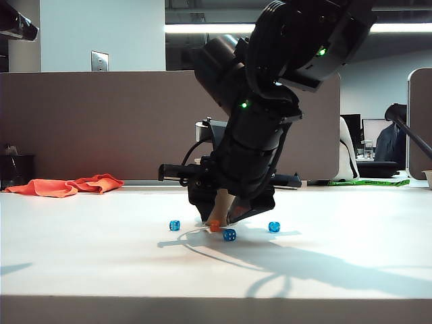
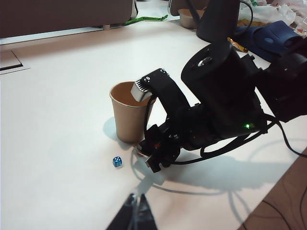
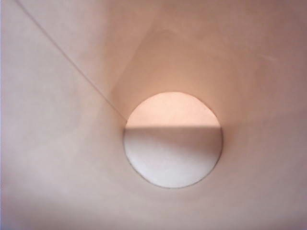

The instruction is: Pick up the dice with a different color and drop it into the paper cup.

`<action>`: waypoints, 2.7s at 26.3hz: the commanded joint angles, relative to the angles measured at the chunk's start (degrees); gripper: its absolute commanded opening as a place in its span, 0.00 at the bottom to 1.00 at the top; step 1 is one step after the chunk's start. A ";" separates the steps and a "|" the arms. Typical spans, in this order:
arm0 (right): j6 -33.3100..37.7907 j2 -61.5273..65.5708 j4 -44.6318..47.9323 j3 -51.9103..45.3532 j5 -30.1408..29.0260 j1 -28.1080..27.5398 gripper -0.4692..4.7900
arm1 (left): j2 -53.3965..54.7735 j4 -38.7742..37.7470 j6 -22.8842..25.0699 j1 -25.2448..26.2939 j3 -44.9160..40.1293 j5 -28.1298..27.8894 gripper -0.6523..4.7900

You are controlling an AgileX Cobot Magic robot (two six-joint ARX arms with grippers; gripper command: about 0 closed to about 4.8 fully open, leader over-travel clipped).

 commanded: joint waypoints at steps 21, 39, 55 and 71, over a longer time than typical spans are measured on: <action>0.04 0.33 1.81 0.24 -3.89 0.04 0.40 | 0.00 0.72 -0.98 0.02 0.33 0.28 0.11; 0.04 1.64 2.54 0.26 -3.93 0.31 0.20 | 0.00 0.72 -0.94 0.02 0.33 0.26 0.11; 0.04 1.57 5.64 0.28 -7.02 0.42 0.18 | 0.00 0.68 -0.94 0.02 0.33 0.24 0.11; 0.00 1.09 7.74 1.70 -7.61 2.40 0.18 | 0.02 0.50 -0.94 0.02 0.33 0.11 0.11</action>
